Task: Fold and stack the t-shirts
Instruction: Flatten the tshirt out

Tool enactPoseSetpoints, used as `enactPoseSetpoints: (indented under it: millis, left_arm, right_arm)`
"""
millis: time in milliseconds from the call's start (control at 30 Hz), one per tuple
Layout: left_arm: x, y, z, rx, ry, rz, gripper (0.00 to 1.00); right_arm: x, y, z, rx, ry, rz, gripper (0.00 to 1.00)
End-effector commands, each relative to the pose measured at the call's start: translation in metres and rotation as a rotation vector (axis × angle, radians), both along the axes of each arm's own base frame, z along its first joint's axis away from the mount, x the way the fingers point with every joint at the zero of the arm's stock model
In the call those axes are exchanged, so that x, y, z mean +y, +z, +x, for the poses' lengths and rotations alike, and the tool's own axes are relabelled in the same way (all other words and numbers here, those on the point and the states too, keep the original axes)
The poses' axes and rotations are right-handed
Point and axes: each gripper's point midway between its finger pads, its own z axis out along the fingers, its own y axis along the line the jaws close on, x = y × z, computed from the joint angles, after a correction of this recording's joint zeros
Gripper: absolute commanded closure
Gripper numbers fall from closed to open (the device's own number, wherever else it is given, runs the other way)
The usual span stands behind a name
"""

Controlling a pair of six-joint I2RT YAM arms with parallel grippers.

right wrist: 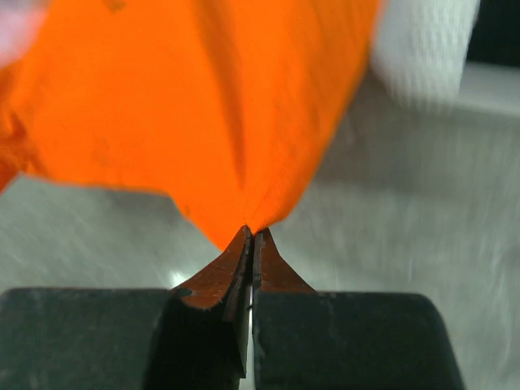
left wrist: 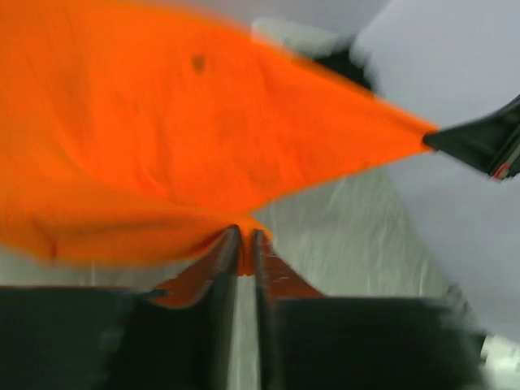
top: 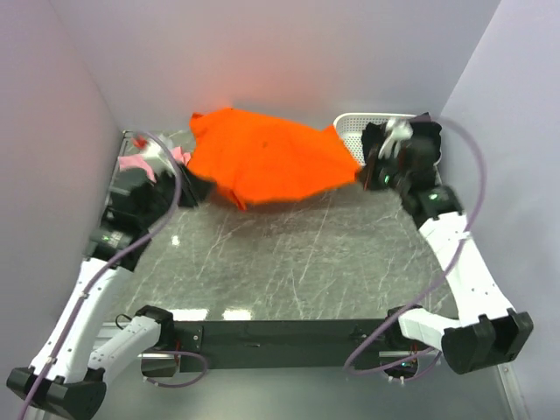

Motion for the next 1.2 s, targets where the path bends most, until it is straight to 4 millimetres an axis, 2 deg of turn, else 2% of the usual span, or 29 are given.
enactPoseSetpoints:
  millis: [0, 33, 67, 100, 133, 167, 233, 267, 300, 333, 400, 433, 533, 567, 633, 667, 700, 733, 767, 833, 867, 933, 967, 1033, 1100, 1133, 1167]
  left_arm:
    - [-0.004, -0.094, -0.038, 0.31, -0.015, -0.022, 0.76]
    - [-0.003, -0.106, -0.048, 0.345, -0.018, -0.011, 0.66]
    - [0.0, -0.106, -0.062, 0.336, -0.02, -0.011, 0.23]
    - [0.012, -0.118, -0.069, 0.382, 0.038, 0.013, 0.15]
    - [0.016, -0.115, -0.074, 0.369, 0.055, 0.012, 0.09]
    - [0.022, -0.102, -0.08, 0.318, 0.071, 0.001, 0.01]
    - [0.036, -0.083, -0.08, 0.256, 0.132, 0.01, 0.01]
    - [0.038, -0.079, -0.077, 0.243, 0.143, 0.024, 0.01]
    - [0.039, -0.071, -0.074, 0.229, 0.155, 0.028, 0.01]
    - [0.038, -0.07, -0.071, 0.229, 0.155, 0.033, 0.01]
    - [0.024, -0.072, -0.057, 0.237, 0.106, 0.024, 0.01]
    - [0.018, -0.072, -0.052, 0.227, 0.082, 0.011, 0.01]
    - [-0.002, -0.094, -0.031, 0.254, 0.027, -0.018, 0.01]
    - [-0.006, -0.119, -0.023, 0.317, 0.024, 0.0, 0.01]
    - [-0.013, -0.135, -0.012, 0.33, 0.012, -0.003, 0.01]
    - [-0.017, -0.16, -0.009, 0.389, 0.009, 0.007, 0.01]
    - [-0.021, -0.164, -0.005, 0.382, -0.004, -0.003, 0.01]
    - [-0.024, -0.174, -0.004, 0.399, -0.005, -0.001, 0.01]
    - [-0.028, -0.191, -0.006, 0.44, -0.012, 0.013, 0.01]
    - [-0.029, -0.204, -0.003, 0.445, 0.015, 0.029, 0.01]
    - [-0.032, -0.222, -0.007, 0.487, 0.013, 0.037, 0.01]
    - [-0.042, -0.232, -0.011, 0.501, -0.016, 0.028, 0.01]
    - [-0.044, -0.249, -0.015, 0.539, -0.013, 0.029, 0.01]
    - [-0.053, -0.258, -0.019, 0.536, -0.023, 0.029, 0.01]
    - [-0.056, -0.278, -0.025, 0.568, -0.02, 0.041, 0.01]
    - [-0.063, -0.278, -0.025, 0.551, -0.035, 0.03, 0.01]
    - [-0.065, -0.288, -0.025, 0.553, -0.038, 0.027, 0.01]
  right_arm:
    - [-0.021, -0.091, -0.033, 0.19, -0.08, -0.07, 1.0]
    - [-0.024, -0.105, -0.042, 0.231, -0.093, -0.072, 1.0]
    - [-0.027, -0.117, -0.057, 0.281, -0.101, -0.075, 0.95]
    - [-0.027, -0.134, -0.068, 0.333, -0.099, -0.079, 0.76]
    - [-0.028, -0.14, -0.074, 0.364, -0.111, -0.069, 0.66]
    - [-0.029, -0.139, -0.079, 0.358, -0.121, -0.067, 0.51]
    - [-0.03, -0.132, -0.08, 0.327, -0.134, -0.052, 0.41]
    - [-0.03, -0.123, -0.08, 0.3, -0.137, -0.045, 0.31]
    - [-0.029, -0.11, -0.077, 0.271, -0.132, -0.035, 0.3]
    - [-0.028, -0.106, -0.075, 0.263, -0.128, -0.034, 0.29]
    - [-0.027, -0.096, -0.071, 0.245, -0.127, -0.031, 0.3]
    - [-0.025, -0.097, -0.068, 0.252, -0.122, -0.032, 0.29]
    - [-0.019, -0.105, -0.059, 0.268, -0.105, -0.018, 0.3]
    - [-0.016, -0.111, -0.056, 0.281, -0.096, -0.013, 0.29]
    - [-0.01, -0.132, -0.049, 0.316, -0.083, -0.003, 0.3]
    - [-0.008, -0.14, -0.047, 0.337, -0.078, 0.0, 0.3]
    - [-0.005, -0.153, -0.048, 0.369, -0.067, 0.004, 0.3]
    - [-0.002, -0.168, -0.045, 0.41, -0.061, 0.004, 0.3]
    - [0.003, -0.173, -0.042, 0.411, -0.047, 0.012, 0.31]
    - [0.011, -0.194, -0.039, 0.451, -0.031, 0.01, 0.31]
    - [0.013, -0.2, -0.038, 0.468, -0.029, 0.009, 0.31]
    - [0.019, -0.215, -0.035, 0.5, -0.023, 0.013, 0.31]
    - [0.024, -0.222, -0.035, 0.515, -0.014, 0.016, 0.31]
    - [0.031, -0.235, -0.029, 0.546, -0.012, 0.028, 0.31]
    - [0.038, -0.25, -0.025, 0.592, -0.009, 0.04, 0.32]
    - [0.043, -0.253, -0.019, 0.586, -0.002, 0.053, 0.32]
    - [0.045, -0.258, -0.017, 0.597, 0.001, 0.06, 0.33]
